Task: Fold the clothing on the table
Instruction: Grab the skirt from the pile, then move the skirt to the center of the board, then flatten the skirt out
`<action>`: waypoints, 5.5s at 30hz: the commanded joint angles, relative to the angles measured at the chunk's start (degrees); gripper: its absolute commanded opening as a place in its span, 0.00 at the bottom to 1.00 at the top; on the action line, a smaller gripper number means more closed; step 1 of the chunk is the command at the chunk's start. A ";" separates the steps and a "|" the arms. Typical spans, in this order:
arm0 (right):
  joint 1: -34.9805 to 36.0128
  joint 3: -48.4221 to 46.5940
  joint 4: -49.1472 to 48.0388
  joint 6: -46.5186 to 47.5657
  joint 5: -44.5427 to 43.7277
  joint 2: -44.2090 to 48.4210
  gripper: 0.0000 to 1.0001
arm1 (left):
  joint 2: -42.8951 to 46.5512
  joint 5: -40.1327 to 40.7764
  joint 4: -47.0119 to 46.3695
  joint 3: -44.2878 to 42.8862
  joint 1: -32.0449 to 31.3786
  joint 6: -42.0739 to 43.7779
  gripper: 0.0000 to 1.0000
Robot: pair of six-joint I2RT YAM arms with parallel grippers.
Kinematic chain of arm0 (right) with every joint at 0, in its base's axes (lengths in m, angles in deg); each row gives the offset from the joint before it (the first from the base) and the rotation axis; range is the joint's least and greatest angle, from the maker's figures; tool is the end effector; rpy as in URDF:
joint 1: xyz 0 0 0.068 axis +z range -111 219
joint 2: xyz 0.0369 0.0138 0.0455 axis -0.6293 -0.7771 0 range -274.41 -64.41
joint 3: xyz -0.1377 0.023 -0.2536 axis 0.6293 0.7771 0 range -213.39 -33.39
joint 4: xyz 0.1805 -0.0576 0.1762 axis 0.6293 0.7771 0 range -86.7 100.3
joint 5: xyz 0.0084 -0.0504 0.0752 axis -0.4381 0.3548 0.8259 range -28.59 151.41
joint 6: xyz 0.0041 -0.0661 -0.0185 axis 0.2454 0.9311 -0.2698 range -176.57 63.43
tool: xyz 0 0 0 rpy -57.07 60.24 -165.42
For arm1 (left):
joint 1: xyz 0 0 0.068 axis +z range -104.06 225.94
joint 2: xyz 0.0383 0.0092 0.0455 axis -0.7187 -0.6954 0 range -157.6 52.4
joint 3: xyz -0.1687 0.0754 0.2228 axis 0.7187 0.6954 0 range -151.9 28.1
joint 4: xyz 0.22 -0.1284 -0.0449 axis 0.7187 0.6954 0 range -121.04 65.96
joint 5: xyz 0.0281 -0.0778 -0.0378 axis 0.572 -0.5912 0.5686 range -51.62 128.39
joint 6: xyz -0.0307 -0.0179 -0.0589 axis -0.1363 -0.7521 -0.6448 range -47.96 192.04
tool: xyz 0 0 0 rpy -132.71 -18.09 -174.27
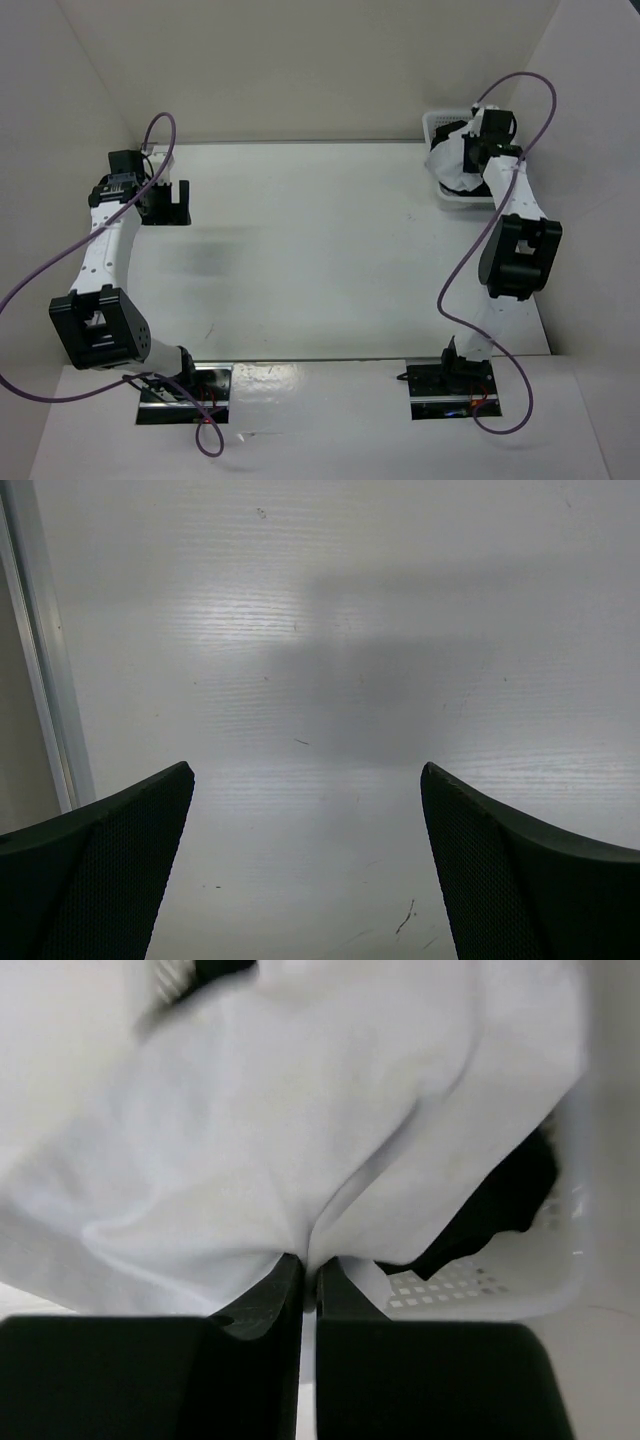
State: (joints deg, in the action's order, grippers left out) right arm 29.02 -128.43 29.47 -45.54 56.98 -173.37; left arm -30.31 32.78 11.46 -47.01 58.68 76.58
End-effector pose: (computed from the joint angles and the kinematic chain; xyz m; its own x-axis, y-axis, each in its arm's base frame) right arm 0.4521 -0.0838 0.2962 -0.6668 -0.0764 -0.7413 0.1053 0.9751 -0.1952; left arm 0.3087 0.0643 0.3207 -0.7585 -0.0907 -0.6454 -0.0985 0.9948 -0.0240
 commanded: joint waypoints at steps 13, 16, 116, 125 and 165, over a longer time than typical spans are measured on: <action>15.25 -2.71 11.97 3.66 30.00 22.66 0.68 | 3.52 -6.69 1.35 -1.53 0.36 2.05 1.00; 15.25 2.38 12.75 8.72 28.16 23.19 0.98 | 5.89 -10.63 1.88 -1.53 0.36 3.63 1.00; 68.43 -7.26 0.90 13.76 2.49 -18.83 0.77 | 28.75 -4.94 1.88 12.97 7.66 -0.32 1.00; 67.29 -7.26 0.90 13.76 2.49 -20.41 0.57 | 28.75 -4.94 1.88 12.97 7.66 -0.32 1.00; 26.51 28.07 0.11 9.19 -6.38 15.71 0.00 | 15.13 -20.59 0.83 7.87 4.58 5.66 1.00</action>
State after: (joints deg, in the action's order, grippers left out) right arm 58.07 -100.54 31.87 -34.88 52.92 -160.06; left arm -15.38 14.79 13.86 -37.70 63.42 81.04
